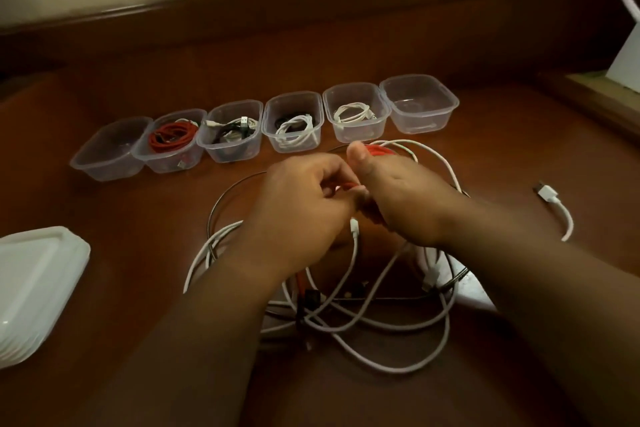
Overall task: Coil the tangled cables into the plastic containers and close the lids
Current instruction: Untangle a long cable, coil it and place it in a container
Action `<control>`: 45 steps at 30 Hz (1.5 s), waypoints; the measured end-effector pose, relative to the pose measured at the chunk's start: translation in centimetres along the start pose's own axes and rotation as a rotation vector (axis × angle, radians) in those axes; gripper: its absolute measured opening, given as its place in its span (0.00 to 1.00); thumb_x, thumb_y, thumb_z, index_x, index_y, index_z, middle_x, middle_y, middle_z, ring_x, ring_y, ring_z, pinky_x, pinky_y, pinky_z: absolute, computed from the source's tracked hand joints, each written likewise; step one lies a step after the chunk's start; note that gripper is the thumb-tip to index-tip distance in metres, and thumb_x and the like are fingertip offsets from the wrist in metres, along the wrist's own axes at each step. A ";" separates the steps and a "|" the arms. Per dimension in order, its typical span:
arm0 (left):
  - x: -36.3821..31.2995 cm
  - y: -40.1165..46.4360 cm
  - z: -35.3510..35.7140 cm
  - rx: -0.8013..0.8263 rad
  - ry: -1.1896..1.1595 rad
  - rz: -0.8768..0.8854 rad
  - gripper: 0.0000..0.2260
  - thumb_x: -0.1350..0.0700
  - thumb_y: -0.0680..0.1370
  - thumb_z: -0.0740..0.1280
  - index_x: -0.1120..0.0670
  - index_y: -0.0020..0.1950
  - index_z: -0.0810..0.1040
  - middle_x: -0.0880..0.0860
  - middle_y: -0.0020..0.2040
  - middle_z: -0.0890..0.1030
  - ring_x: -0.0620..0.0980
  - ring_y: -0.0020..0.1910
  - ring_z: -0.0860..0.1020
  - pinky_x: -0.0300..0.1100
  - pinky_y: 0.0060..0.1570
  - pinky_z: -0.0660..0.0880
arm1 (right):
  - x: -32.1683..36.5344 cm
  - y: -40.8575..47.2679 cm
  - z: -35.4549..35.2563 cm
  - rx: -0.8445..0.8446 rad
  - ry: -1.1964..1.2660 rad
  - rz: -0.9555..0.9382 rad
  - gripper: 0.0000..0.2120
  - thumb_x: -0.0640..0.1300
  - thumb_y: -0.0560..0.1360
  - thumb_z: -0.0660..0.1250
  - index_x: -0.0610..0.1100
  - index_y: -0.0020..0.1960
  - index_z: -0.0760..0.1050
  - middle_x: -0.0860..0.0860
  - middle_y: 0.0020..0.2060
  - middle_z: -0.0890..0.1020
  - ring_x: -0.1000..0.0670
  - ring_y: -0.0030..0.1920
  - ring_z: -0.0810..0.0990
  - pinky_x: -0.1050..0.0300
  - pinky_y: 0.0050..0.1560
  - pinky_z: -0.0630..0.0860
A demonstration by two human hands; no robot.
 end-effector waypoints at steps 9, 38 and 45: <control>1.4 0.3 -0.3 -0.044 -0.445 -0.145 0.08 0.50 0.73 0.70 0.53 0.47 0.81 0.49 0.34 0.81 0.41 0.30 0.78 0.35 0.29 0.75 | 0.1 -1.2 1.4 0.280 0.541 0.175 0.39 0.75 0.71 0.43 0.43 0.27 0.69 0.48 0.20 0.65 0.49 0.20 0.63 0.58 0.28 0.68; -1.6 -1.0 -0.7 -0.263 -0.059 0.235 0.28 0.29 0.75 0.58 0.54 0.45 0.77 0.50 0.40 0.77 0.47 0.39 0.79 0.44 0.37 0.77 | 1.9 -1.4 2.1 0.269 0.788 0.058 0.37 0.68 0.76 0.52 0.41 0.22 0.64 0.44 0.17 0.64 0.44 0.21 0.69 0.54 0.31 0.71; -2.0 -1.0 -0.8 -0.319 0.045 0.324 0.25 0.31 0.78 0.54 0.52 0.43 0.73 0.46 0.39 0.73 0.40 0.38 0.73 0.27 0.39 0.67 | 0.9 -1.5 0.2 0.009 0.661 0.124 0.36 0.68 0.77 0.53 0.41 0.25 0.72 0.44 0.20 0.72 0.42 0.24 0.73 0.53 0.33 0.72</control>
Point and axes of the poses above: each hand's wrist, its own y-axis towards the middle knuckle, its own z-axis out of the palm, x = y × z, the point moved 10 cm from there along y, towards the middle knuckle
